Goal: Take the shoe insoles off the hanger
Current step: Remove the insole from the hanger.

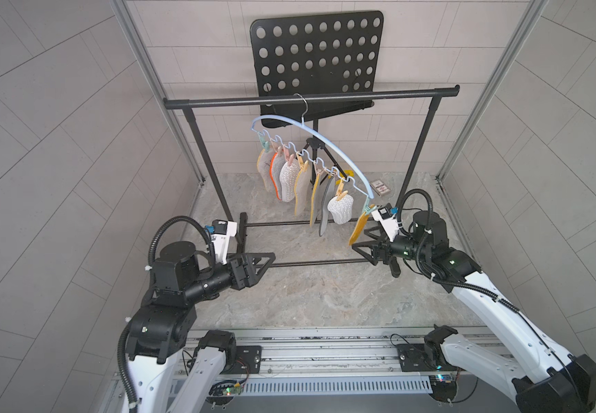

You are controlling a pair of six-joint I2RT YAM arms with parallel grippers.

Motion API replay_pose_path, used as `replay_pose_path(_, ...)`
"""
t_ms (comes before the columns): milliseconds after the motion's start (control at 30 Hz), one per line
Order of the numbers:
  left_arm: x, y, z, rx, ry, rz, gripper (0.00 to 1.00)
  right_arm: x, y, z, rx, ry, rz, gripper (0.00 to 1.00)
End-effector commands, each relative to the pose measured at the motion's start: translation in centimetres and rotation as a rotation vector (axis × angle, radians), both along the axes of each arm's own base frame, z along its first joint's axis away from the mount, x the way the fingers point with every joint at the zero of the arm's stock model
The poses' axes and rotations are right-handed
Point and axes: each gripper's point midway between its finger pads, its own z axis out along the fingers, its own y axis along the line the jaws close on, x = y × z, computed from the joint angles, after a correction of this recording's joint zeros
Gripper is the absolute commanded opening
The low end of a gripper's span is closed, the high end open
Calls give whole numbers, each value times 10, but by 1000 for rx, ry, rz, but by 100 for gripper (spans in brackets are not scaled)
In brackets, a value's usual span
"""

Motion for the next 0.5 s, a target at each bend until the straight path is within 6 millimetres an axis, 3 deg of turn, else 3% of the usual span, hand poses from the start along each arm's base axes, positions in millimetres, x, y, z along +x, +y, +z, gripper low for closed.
replay_pose_path(0,-1,-4,-5,8,3,-36,79,9,-3,22,-47,-167,11,89)
replay_pose_path(133,0,-3,-7,23,15,-27,79,9,-4,19,-65,-188,33,88)
replay_pose_path(333,-3,-1,-13,37,25,-17,79,-9,2,8,-87,-211,156,83)
replay_pose_path(467,-6,-2,-18,34,30,-29,79,-12,15,12,-5,-200,223,77)
